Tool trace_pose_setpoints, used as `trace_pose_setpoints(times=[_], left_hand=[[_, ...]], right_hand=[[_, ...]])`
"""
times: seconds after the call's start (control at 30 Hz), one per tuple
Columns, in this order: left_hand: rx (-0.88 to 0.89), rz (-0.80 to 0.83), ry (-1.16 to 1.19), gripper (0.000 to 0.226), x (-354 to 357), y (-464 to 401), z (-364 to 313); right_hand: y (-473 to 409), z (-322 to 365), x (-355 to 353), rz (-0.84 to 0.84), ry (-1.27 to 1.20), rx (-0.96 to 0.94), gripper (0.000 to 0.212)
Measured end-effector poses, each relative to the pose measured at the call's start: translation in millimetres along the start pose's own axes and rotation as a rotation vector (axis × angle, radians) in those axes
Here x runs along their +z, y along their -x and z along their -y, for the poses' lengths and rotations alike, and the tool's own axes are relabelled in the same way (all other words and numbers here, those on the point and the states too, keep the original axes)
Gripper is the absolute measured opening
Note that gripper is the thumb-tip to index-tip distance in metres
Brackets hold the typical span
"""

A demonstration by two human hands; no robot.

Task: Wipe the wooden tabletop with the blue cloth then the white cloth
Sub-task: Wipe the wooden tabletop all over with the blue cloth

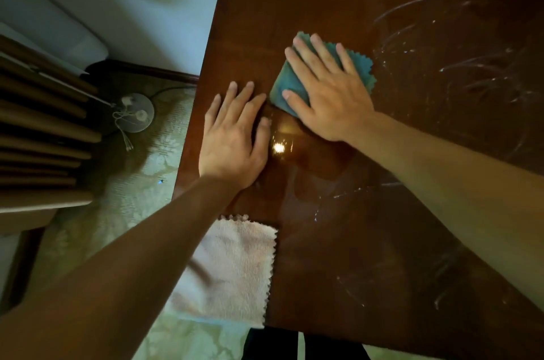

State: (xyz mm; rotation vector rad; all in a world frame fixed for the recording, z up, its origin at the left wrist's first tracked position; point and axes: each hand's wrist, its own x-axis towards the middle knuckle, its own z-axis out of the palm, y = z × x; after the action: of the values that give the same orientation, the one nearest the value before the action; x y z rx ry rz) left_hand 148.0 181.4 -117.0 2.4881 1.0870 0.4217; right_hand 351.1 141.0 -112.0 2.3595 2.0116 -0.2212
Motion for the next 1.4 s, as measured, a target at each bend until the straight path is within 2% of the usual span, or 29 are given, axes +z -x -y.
trace_pose_setpoints(times=[0.13,0.33,0.47,0.63,0.8,0.97,1.13,1.27,1.4], left_hand=[[-0.008,0.036,-0.039,0.054,-1,1,-2],[0.019,0.044,-0.073,0.057,0,1,-1],[0.029,0.049,-0.089,0.059,0,2,2],[0.023,0.048,-0.102,0.059,1,2,2],[0.035,0.045,-0.124,0.059,1,2,3],[0.032,0.037,-0.109,0.058,0,2,1],[0.048,0.014,-0.089,0.055,-2,1,0],[0.039,0.042,-0.093,0.052,-5,2,-1],[-0.020,0.079,-0.191,0.050,-10,2,-14]], right_hand=[[34,25,8,0.015,-0.003,0.045,0.075],[108,63,22,0.024,-0.023,0.008,0.073],[89,47,16,0.028,-0.003,-0.061,0.073],[57,23,8,0.037,0.029,-0.061,0.071],[90,46,16,-0.006,0.008,0.057,0.071],[136,69,28,-0.043,-0.012,0.056,0.070],[111,47,23,-0.013,0.002,-0.039,0.073],[90,32,19,-0.023,0.008,0.025,0.073],[106,46,21,-0.021,0.000,0.068,0.073]])
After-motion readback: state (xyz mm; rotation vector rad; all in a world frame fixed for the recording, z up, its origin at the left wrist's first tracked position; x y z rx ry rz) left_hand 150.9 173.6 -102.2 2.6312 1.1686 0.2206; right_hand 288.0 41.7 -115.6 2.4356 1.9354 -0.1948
